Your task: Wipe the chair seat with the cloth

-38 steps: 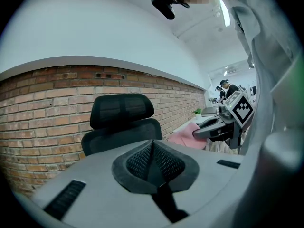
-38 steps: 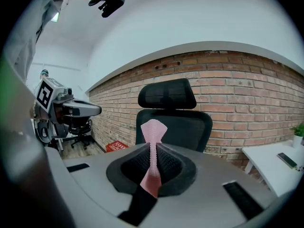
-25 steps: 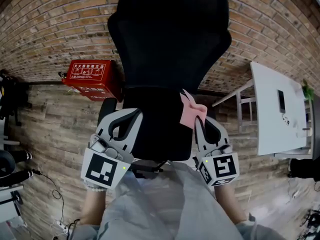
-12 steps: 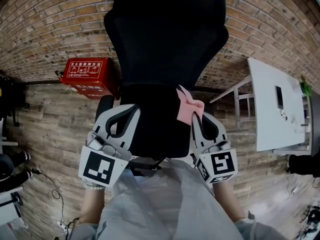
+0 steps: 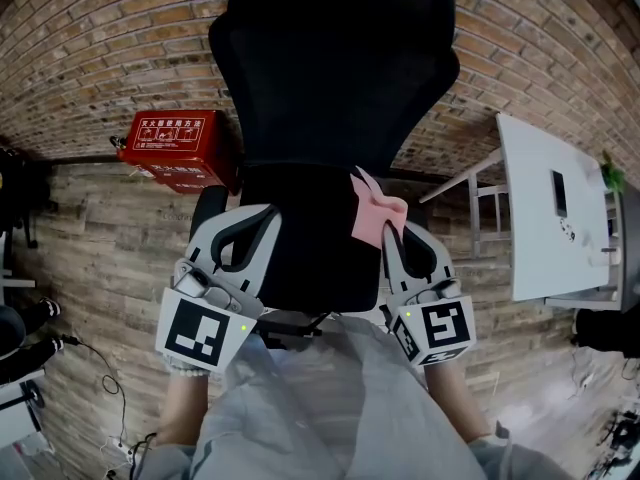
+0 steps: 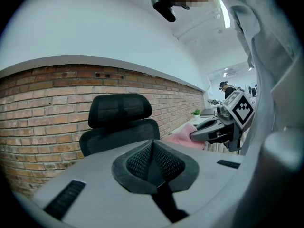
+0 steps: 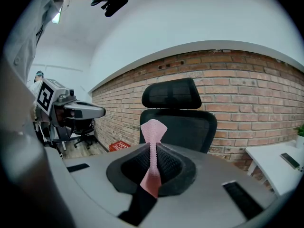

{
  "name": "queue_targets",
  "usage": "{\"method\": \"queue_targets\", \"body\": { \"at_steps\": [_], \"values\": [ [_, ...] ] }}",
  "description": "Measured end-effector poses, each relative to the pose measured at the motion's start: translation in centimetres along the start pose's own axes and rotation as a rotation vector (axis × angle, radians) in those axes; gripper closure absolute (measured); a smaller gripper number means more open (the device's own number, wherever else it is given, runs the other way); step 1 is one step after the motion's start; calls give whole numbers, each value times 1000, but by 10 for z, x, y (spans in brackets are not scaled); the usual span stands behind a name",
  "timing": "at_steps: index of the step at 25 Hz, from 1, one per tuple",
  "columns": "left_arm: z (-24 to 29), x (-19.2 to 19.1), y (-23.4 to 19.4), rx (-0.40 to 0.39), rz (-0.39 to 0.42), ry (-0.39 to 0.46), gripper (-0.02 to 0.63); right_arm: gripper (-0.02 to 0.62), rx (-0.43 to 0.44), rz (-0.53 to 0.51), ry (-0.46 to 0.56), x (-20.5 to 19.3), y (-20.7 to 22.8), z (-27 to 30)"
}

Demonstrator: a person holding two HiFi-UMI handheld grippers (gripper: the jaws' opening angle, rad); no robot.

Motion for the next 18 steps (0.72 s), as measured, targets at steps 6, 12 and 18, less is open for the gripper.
{"method": "queue_targets", "body": {
  "at_steps": [6,12,18],
  "values": [
    [0,-1,-1,1,-3,-4,588,543,-2,-2,0,0,0,0],
    [1,-2,-2,-3,1,-3,588,543,-2,-11,-20,-3,-1,1],
    [3,-3,-1,-3,-4,0,588,543,3,-16,-18,-4,-1,2]
  ]
}}
Point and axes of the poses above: the fingertips, and each gripper's own axes: z forward along the fingers, y to its right, x out of its top, the point moved 5 cm from there along -z, backward along the fingers, and after that the axes turned 2 degrees about -x, right-handed, at the moved point
